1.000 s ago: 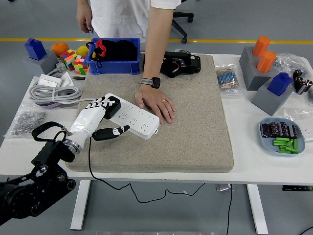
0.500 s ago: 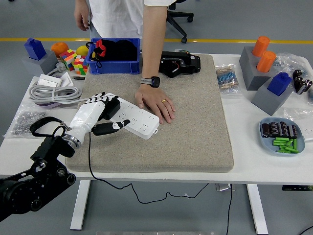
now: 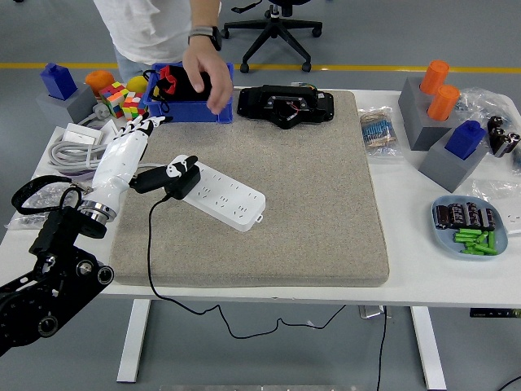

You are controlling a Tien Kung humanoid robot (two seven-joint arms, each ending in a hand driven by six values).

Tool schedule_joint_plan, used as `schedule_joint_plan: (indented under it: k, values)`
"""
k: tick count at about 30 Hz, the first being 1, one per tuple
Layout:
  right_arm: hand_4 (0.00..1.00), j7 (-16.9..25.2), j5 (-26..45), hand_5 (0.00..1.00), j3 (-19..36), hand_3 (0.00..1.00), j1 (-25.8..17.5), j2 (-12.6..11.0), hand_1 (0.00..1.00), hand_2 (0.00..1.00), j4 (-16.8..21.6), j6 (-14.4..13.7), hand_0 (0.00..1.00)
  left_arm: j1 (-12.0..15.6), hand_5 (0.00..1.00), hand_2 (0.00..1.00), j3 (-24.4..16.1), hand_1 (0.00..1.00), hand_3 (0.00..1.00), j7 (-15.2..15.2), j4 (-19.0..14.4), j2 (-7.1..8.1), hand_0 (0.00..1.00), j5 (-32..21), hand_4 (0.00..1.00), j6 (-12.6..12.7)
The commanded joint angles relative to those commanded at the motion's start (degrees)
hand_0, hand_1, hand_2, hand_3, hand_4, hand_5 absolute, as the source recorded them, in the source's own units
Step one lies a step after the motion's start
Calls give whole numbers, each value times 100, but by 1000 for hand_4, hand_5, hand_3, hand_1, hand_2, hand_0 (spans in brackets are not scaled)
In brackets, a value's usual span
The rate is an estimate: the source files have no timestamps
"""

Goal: Press the white button,pick up the black plug,place it near the board,insert it into the board

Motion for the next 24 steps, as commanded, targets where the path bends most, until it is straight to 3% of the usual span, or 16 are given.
schedule_joint_plan:
  k: [8, 24]
  values:
    - [648, 1, -2, 389, 25, 580, 6, -3, 574, 570, 1, -3, 612, 205, 732, 964, -701, 998, 906, 228, 126, -59, 998, 26, 899, -133]
    - [647, -3, 17, 388, -64, 580, 34, -27, 573, 570, 6, -4, 612, 487, 737, 974, -1757, 998, 910, 193, 174, -179, 998, 73, 897, -160]
